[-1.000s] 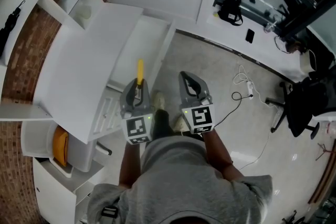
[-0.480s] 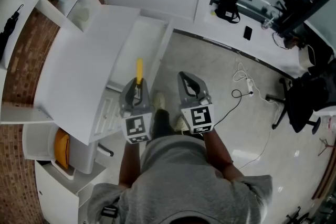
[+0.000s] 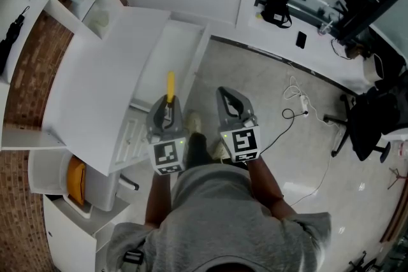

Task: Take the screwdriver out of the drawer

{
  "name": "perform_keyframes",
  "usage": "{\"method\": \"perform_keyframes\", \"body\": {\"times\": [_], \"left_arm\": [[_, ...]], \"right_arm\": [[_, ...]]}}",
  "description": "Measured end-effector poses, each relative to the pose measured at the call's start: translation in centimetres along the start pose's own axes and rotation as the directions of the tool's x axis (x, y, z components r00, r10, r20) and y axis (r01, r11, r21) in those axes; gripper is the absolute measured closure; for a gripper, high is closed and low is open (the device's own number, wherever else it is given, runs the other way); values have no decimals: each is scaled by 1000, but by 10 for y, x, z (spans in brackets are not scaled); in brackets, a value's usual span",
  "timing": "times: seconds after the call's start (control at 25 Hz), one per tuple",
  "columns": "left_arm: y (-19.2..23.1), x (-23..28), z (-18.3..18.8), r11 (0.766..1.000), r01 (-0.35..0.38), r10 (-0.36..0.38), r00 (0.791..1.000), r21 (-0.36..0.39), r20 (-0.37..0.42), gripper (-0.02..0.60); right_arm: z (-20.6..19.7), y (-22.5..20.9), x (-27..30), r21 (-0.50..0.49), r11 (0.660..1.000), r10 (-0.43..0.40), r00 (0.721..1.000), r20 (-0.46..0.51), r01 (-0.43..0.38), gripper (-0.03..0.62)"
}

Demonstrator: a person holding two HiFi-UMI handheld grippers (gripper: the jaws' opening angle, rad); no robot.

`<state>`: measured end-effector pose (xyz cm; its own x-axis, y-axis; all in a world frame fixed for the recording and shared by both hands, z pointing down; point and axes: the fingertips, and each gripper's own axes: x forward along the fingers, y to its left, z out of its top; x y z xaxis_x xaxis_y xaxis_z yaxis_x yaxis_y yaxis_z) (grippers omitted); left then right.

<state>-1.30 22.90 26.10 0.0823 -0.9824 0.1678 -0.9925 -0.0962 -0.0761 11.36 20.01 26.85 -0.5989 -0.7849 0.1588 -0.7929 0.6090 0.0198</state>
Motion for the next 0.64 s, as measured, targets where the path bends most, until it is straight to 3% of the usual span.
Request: {"method": "perform_keyframes", "body": {"times": [0.64], "left_arm": [[-6,1,3,1000,10,-10,1000,6,-1,495]], "right_arm": [[-1,-3,-3,3,1000,-3,1000,-3,3,591]]}}
